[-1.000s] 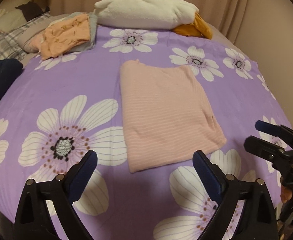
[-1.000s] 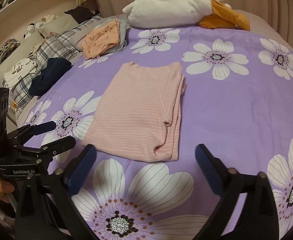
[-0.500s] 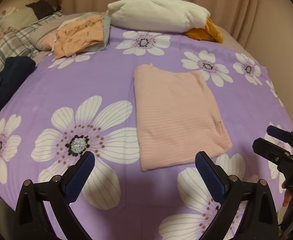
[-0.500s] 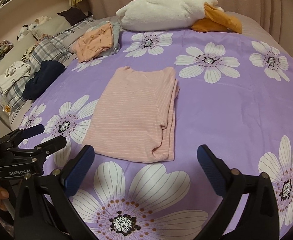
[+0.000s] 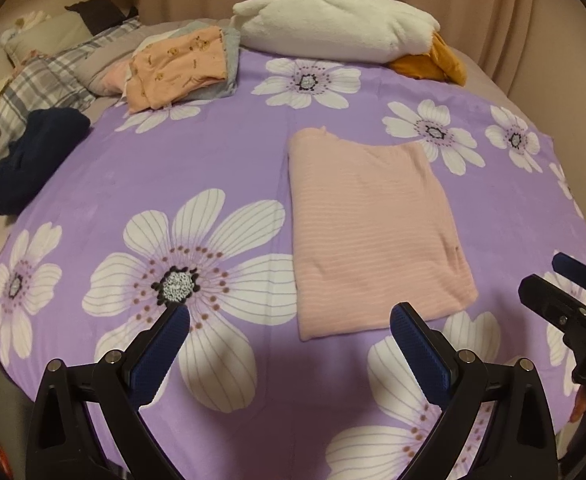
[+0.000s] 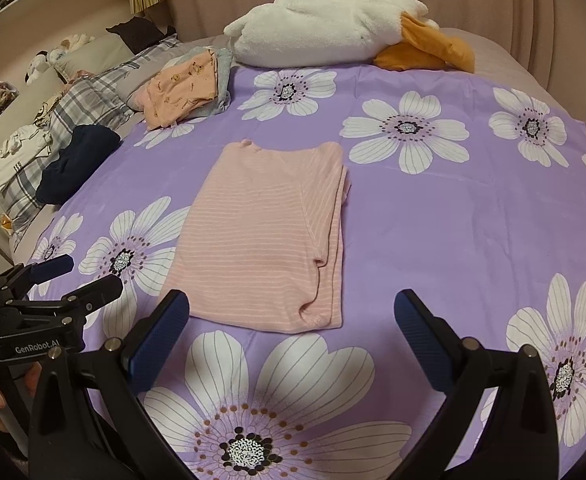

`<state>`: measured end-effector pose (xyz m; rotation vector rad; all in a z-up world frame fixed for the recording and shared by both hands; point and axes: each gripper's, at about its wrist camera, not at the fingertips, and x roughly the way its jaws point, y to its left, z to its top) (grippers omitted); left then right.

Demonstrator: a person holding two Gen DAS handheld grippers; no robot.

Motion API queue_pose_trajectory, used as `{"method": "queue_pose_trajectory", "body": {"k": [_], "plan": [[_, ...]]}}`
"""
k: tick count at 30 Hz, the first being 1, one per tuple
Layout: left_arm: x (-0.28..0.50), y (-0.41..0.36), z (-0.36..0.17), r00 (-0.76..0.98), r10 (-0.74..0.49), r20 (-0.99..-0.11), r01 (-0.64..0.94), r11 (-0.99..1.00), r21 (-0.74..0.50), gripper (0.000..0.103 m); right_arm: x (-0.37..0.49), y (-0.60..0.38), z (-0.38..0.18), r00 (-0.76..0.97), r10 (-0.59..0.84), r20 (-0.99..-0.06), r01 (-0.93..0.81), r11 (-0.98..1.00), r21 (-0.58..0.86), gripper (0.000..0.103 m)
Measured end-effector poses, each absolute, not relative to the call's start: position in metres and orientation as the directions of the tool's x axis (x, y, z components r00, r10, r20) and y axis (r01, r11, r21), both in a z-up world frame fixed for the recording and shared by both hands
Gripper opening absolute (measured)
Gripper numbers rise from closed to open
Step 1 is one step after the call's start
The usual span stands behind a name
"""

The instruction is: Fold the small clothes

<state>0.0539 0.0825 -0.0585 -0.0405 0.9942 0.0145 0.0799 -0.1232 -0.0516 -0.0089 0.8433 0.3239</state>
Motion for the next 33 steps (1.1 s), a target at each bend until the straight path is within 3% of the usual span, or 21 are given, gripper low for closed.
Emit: {"method": "queue_pose_trajectory", "body": {"k": [33], "plan": [[0.065,0.082,-0.070,0.518,0.013,-0.855,-0.027,1.000,-0.002,0.100,0.088,-0.114,-0.066,0.601,0.230,-0.765,-0.260,0.962,0.085,0.103]]}}
